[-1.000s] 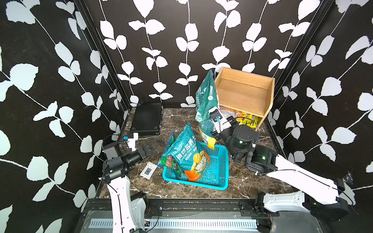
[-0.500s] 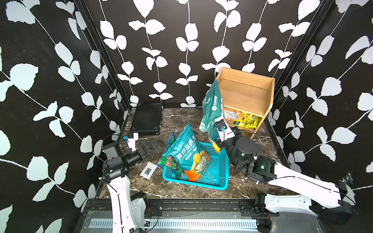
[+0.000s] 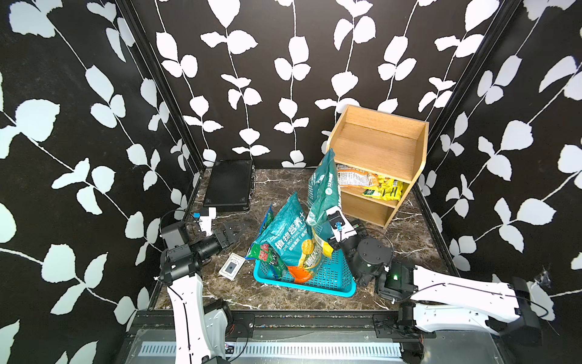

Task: Take down the fertilizer bag from the shelf
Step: Place the fertilizer bag in the storage box.

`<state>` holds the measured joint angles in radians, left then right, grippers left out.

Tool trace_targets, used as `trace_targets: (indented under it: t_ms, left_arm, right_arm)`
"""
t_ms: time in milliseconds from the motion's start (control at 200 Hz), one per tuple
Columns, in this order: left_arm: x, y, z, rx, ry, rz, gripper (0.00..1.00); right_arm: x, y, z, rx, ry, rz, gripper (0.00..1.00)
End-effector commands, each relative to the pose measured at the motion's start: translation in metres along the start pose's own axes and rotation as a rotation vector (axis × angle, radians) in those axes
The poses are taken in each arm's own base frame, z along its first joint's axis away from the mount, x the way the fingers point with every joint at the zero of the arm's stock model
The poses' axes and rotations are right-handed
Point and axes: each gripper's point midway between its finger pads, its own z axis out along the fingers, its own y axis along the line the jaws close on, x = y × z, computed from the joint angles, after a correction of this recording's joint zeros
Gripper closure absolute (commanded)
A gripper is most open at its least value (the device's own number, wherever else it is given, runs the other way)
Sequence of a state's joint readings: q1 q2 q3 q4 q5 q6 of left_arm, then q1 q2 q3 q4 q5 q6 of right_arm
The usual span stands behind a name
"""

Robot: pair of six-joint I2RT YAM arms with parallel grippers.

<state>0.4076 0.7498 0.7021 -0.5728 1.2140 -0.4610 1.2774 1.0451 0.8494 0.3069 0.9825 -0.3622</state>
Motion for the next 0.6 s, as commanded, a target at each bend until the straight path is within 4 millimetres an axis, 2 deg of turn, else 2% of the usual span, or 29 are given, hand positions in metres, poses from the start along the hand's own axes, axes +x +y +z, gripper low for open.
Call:
trace_targets:
  t_ms: [0, 150, 410, 595]
  left_arm:
    - [0.0, 0.001, 0.0, 0.011, -0.001, 0.008, 0.01]
    - [0.0, 0.001, 0.0, 0.012, 0.0, 0.006, 0.01]
    - [0.0, 0.002, 0.0, 0.009, -0.001, 0.004, 0.01]
    - [0.001, 0.001, 0.0, 0.011, 0.001, 0.003, 0.01]
  right_arm:
    - [-0.032, -0.045, -0.014, 0.108, -0.124, 0.306, 1.0]
    - [-0.012, -0.033, -0.01, 0.1, -0.093, 0.31, 1.0]
    - [0.032, 0.003, 0.001, 0.093, -0.029, 0.3, 1.0]
    - [0.055, 0.018, 0.004, 0.091, 0.01, 0.309, 1.0]
